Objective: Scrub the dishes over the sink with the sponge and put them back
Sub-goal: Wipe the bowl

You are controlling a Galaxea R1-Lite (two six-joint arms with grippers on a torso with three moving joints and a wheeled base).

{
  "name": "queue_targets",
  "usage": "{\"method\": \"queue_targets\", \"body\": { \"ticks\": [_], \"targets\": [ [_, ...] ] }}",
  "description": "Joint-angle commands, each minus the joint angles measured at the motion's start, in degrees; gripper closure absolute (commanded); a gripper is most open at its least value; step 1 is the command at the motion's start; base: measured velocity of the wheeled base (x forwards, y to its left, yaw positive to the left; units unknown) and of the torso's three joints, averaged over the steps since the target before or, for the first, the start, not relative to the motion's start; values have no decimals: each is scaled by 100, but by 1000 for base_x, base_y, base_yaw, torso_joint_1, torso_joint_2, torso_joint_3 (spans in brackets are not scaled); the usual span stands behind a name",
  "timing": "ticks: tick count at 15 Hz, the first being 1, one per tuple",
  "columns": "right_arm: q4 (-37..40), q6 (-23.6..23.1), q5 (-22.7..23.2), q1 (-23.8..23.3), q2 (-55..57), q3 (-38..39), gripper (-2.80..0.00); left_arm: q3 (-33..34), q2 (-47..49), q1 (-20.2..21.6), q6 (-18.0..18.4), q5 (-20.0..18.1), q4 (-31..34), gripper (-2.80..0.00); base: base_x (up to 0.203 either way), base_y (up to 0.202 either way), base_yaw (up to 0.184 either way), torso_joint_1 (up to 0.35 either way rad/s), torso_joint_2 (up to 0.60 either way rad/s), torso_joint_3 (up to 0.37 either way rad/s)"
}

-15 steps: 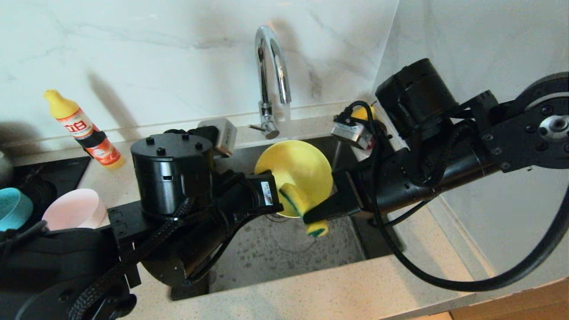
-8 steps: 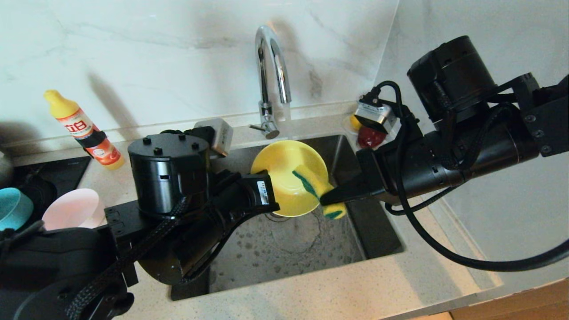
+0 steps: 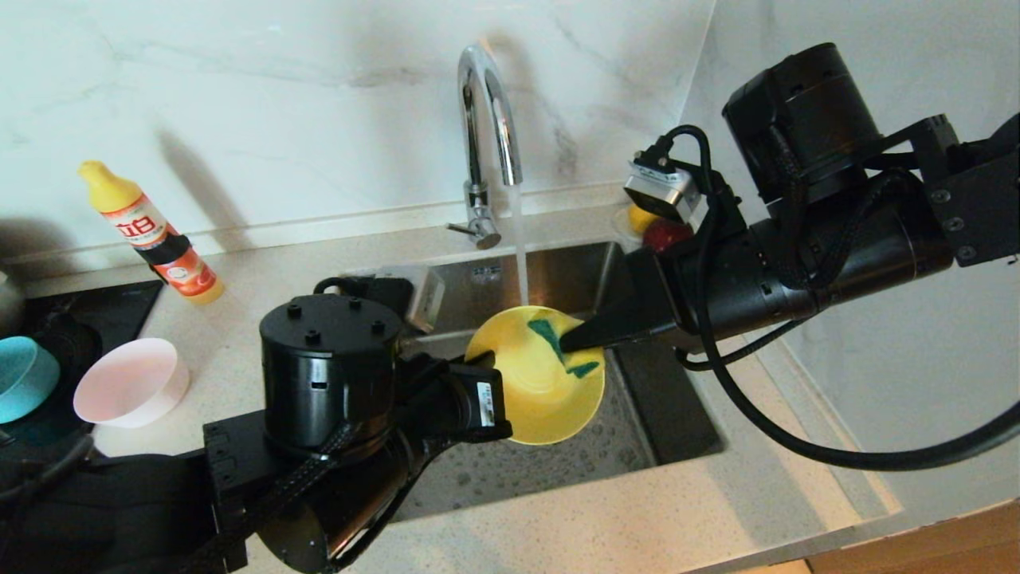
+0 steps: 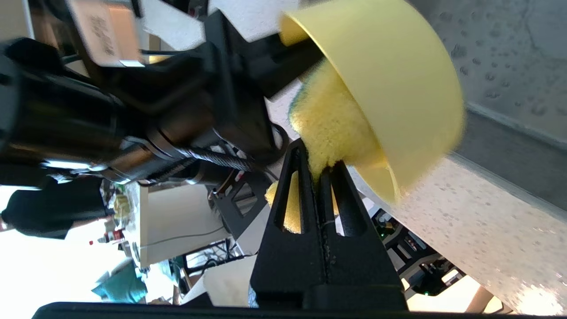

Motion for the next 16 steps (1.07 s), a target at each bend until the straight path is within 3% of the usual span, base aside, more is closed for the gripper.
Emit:
{"method": "queue_targets", "body": {
  "ticks": [1,11,16],
  "targets": [
    [16,16,11,161,18,-55,0,35,32,-59,-12,14,-21,0,0,0,0,0,0,0],
    [34,16,2,46,67,416,0,-158,-153,-15,-64,21,-34,0,0,0,0,0,0,0],
    [42,7,-23,349,107,463,0,-329,-121,25,-73,21,-34,0,0,0,0,0,0,0]
  ]
}}
